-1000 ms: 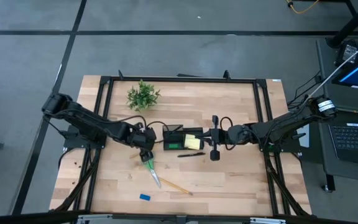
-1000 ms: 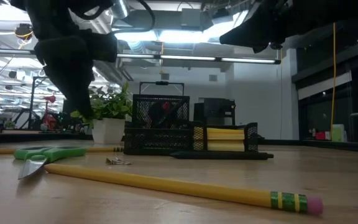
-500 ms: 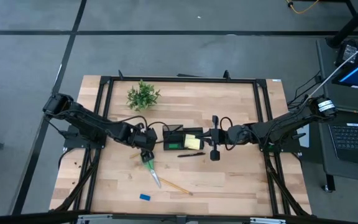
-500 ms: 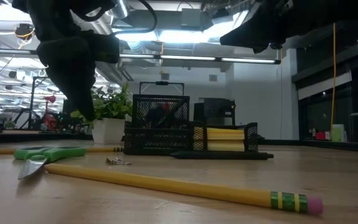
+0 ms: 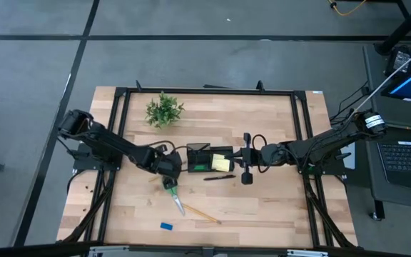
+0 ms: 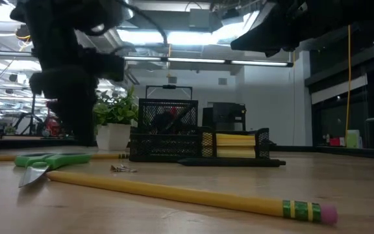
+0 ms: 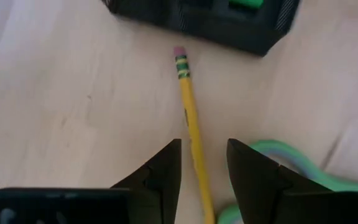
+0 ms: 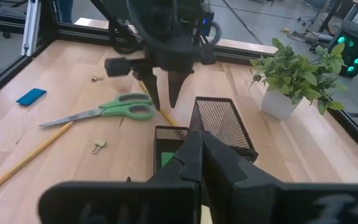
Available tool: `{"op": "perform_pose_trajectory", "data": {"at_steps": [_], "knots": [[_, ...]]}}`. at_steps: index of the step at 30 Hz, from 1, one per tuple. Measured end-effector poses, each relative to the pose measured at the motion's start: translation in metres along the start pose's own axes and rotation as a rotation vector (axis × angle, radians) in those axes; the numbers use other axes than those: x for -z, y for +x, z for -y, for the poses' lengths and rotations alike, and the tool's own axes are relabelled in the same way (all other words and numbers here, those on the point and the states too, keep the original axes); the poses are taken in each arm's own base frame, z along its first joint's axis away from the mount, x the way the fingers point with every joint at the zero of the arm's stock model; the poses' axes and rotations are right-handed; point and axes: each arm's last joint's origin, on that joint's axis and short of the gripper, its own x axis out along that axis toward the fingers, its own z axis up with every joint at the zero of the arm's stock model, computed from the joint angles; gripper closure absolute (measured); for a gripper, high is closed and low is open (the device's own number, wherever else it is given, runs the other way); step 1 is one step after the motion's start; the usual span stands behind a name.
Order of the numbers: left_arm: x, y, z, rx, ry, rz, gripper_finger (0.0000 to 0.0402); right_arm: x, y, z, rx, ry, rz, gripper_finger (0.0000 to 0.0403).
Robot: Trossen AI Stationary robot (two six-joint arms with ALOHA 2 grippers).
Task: Pick and place office supplies into organizer
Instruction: Put the top yellow pencil into the black desk organizer
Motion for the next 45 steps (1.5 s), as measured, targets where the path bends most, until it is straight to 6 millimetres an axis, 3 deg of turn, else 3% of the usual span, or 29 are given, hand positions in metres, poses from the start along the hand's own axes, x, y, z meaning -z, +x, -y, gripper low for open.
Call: {"op": "perform_pose_trajectory", "data": {"at_steps": [10, 23, 38, 45], "knots": [[0.000, 0.021, -0.004, 0.008, -0.066, -0.109, 0.0279, 0.000, 0.000, 0.000, 0.000, 0.002, -0.001, 0.0393], [-0.001, 0.019, -0.007, 0.046, -0.082, -0.133, 0.0301, 0.000, 0.000, 0.000, 0.000, 0.003, 0.000, 0.0393], [0.000, 0.019, -0.007, 0.049, -0.030, -0.145, 0.0366, 0.000, 0.000, 0.000, 0.000, 0.026, 0.001, 0.0393], [0.000, 0.019, -0.007, 0.054, 0.039, -0.143, 0.0379, 0.000, 0.000, 0.000, 0.000, 0.026, 0.001, 0.0393]]}}
